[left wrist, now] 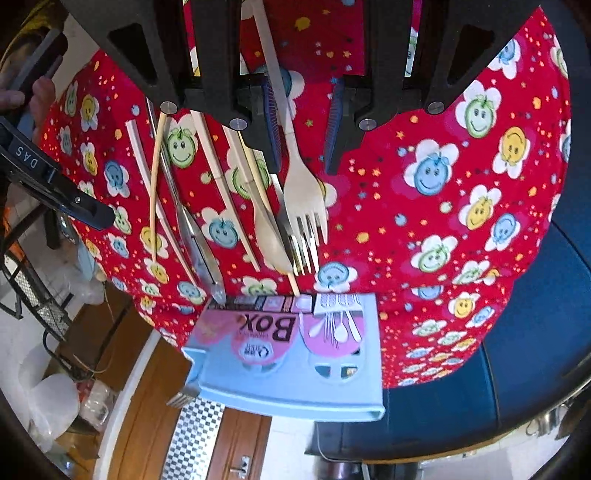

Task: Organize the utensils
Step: 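Grasp a wooden fork with the left tool while the right tool reaches for a chopstick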

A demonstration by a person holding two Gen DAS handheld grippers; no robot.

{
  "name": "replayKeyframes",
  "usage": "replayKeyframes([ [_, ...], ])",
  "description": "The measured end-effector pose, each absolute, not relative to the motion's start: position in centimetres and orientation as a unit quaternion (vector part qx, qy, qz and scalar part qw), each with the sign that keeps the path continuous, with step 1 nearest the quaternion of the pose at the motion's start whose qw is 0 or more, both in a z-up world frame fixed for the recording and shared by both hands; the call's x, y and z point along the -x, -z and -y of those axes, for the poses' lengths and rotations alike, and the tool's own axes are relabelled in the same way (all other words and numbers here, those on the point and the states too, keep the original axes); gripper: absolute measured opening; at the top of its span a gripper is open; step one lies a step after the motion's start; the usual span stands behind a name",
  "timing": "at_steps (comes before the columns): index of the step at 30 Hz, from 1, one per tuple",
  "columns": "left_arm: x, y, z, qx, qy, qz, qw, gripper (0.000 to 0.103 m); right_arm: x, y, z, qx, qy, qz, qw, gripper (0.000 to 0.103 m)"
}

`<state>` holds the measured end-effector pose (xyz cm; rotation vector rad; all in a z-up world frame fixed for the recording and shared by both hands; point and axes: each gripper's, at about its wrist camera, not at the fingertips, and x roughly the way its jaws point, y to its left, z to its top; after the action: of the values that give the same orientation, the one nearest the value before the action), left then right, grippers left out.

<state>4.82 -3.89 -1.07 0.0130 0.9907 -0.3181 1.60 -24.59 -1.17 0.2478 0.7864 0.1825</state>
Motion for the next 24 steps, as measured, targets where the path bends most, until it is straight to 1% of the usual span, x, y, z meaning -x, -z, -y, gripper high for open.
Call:
replayKeyframes([
  [3, -5.0, 1.7, 4.1, -0.006, 0.151, -0.489, 0.859, 0.024, -1.6, 1.4, 24.8, -0.123, -0.089, -0.384, 0.911, 0.031],
  [9, -5.2, 1.6, 4.6, -0.026, 0.154, -0.488, 0.859, 0.023, -1.8, 1.6, 24.8, -0.123, -0.091, -0.388, 0.909, 0.031],
  [10, -5.3, 1.6, 4.6, -0.028, 0.155, -0.487, 0.859, 0.022, -1.9, 1.6, 24.7, -0.124, -0.092, -0.389, 0.908, 0.031],
  [11, -5.3, 1.6, 4.6, -0.029, 0.155, -0.486, 0.859, 0.016, -1.9, 1.6, 24.6, -0.124, -0.093, -0.391, 0.907, 0.031],
  [12, -5.4, 1.6, 4.6, -0.029, 0.155, -0.485, 0.860, 0.013, -2.0, 1.7, 24.6, -0.125, -0.095, -0.393, 0.906, 0.031],
  [14, -5.6, 1.7, 4.3, -0.019, 0.155, -0.483, 0.862, 0.009, -2.2, 1.7, 24.4, -0.128, -0.099, -0.398, 0.903, 0.031],
  [18, -5.6, 1.6, 3.2, 0.008, 0.155, -0.477, 0.865, 0.009, -2.8, 1.8, 24.1, -0.138, -0.106, -0.415, 0.893, 0.031],
  [24, -4.9, 0.5, 1.3, 0.031, 0.148, -0.433, 0.889, 0.008, -4.6, 2.0, 23.3, -0.154, -0.113, -0.446, 0.874, 0.031],
])
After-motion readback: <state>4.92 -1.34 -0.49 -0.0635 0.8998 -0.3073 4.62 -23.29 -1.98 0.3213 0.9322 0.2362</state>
